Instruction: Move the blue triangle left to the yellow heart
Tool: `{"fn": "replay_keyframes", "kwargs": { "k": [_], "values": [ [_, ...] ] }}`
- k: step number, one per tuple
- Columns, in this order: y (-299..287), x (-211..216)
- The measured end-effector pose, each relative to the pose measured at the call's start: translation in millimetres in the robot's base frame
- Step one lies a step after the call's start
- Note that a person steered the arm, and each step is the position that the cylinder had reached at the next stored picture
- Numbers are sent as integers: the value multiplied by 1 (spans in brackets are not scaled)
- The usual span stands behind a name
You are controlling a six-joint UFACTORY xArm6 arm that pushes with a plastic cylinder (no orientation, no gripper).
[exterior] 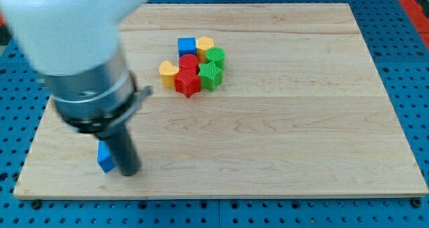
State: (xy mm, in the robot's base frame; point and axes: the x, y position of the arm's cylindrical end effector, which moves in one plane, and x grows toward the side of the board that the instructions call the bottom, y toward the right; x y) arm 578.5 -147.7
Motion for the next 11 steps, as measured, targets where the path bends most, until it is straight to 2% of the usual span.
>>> {"fn": "replay_keyframes", "kwargs": {
  "k": [1,2,3,4,5,6,7,8,10,11],
  "values": [
    [-52,-43],
    [-43,-60],
    [-33,-30],
    [-65,-47],
    [-80,-85],
    [-75,-95],
    [-100,-68],
    [-143,-91],
    [-57,-118],
    [-38,-139]
  ]
}}
